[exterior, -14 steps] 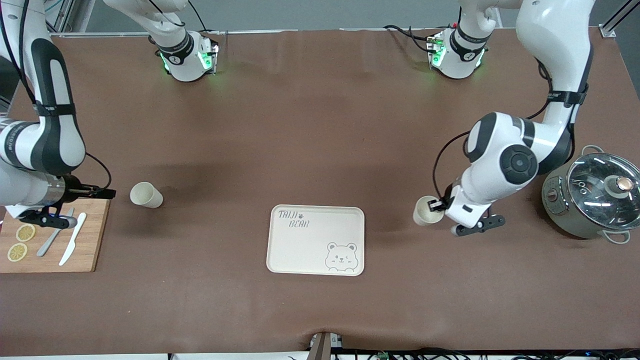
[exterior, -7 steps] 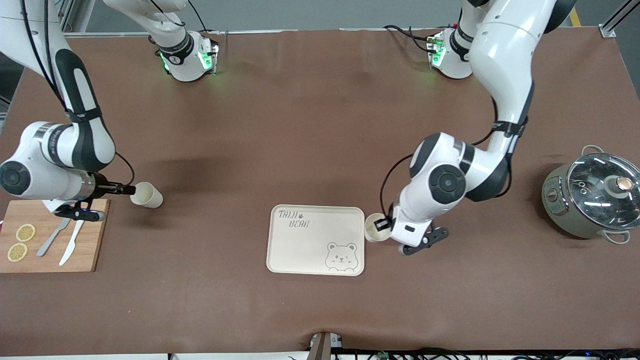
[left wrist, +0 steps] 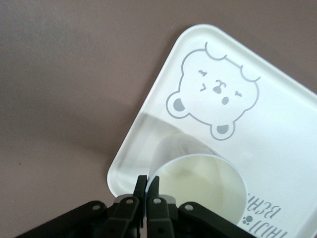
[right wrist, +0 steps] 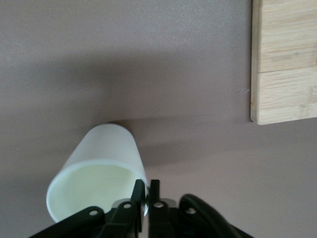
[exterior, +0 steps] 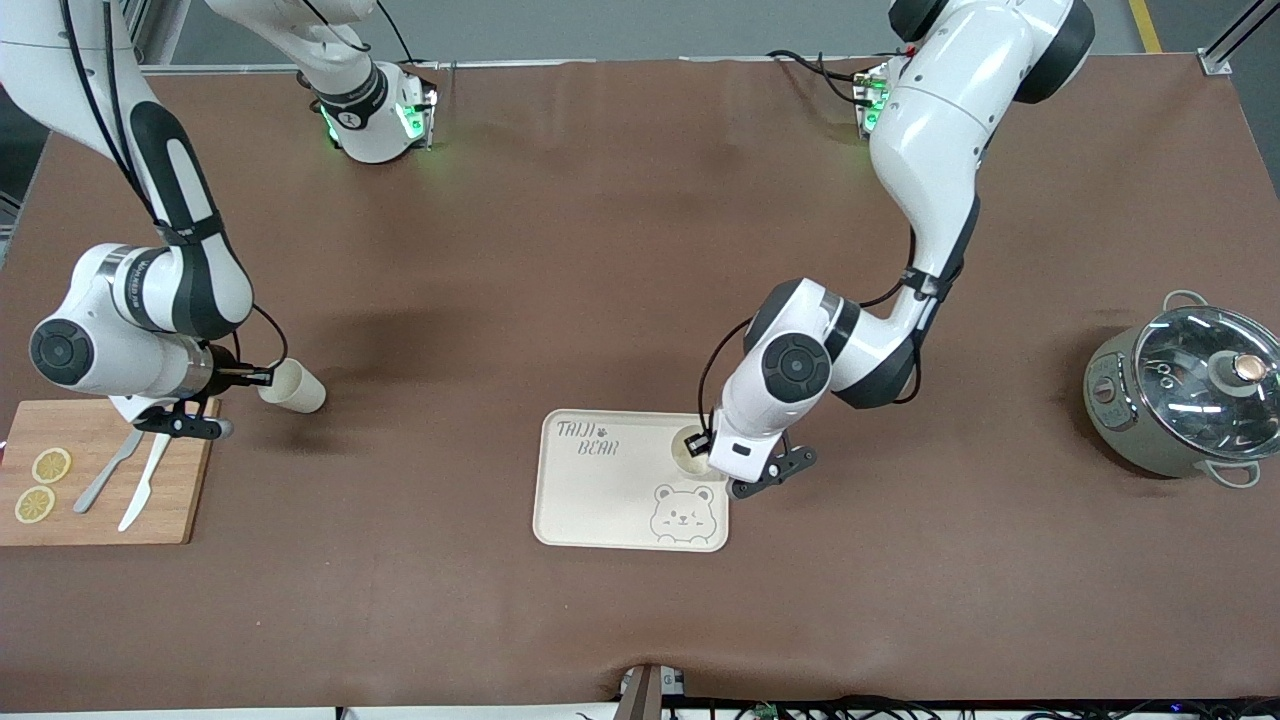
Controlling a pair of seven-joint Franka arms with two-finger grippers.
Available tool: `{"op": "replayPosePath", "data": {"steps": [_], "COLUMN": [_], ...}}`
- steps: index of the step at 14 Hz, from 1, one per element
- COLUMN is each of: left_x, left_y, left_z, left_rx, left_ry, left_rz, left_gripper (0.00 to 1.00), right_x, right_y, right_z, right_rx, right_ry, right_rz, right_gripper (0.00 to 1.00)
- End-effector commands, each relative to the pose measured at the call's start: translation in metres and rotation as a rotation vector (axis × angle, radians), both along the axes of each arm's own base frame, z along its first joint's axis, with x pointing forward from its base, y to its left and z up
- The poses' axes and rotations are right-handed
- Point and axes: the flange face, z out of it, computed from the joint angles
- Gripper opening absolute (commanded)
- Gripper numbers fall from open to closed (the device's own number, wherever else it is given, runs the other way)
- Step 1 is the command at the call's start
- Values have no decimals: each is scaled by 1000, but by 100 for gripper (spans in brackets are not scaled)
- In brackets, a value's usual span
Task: Place white IKEA cup upright on tray with both arms
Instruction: 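Carry the cup onto the tray with the left gripper while the right gripper grasps, then withdraw the left gripper while the right gripper carries its cup toward the tray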
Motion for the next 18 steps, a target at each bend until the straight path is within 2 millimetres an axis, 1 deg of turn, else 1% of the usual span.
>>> {"op": "replayPosePath", "data": {"steps": [1,2,3,4,5,6,7,8,9,10,11,12,14,15,16,17,18], "left_x": [4,4,6,10,14,17,24,32,38,39,41,44,47,50,54,58,61], "left_y": [-4,-4,-2,3,7,12,23,37,57,69,85,103,132,153,178,202,231], "left_z": [1,3,8,16,30,45,64,82,98,112,123,132,149,160,167,180,194], "left_rx": [-11,-13,-13,-16,-20,-25,-34,-37,-22,1,30,67,110,130,143,149,154], "left_ry": [-6,-8,-15,-27,-43,-58,-82,-108,-123,-114,-112,-109,-94,-89,-80,-84,-93], "left_rz": [11,11,12,15,17,19,32,44,43,29,3,-40,-113,-142,-171,-213,-247], "left_gripper": [0,15,42,84,100,100,100,100,100,100,100,100,100,100,100,100,100], "right_x": [-1,3,8,16,24,32,37,41,43,42,42,43,45,45,46,48,47], "right_y": [7,14,20,28,39,56,73,94,120,147,169,186,217,236,253,267,283], "right_z": [9,16,25,37,52,69,83,93,98,102,105,109,118,122,123,125,127], "right_rx": [8,10,10,13,13,14,27,57,83,79,60,52,149,193,198,188,185], "right_ry": [-11,-13,-4,5,19,35,51,62,67,68,65,61,89,105,90,55,40], "right_rz": [-2,8,7,-10,-22,-44,-78,-122,-170,-215,-270,-333,-479,-546,-599,-657,-686], "right_gripper": [0,0,0,0,0,0,0,0,0,0,0,0,0,0,0,0,0]}}
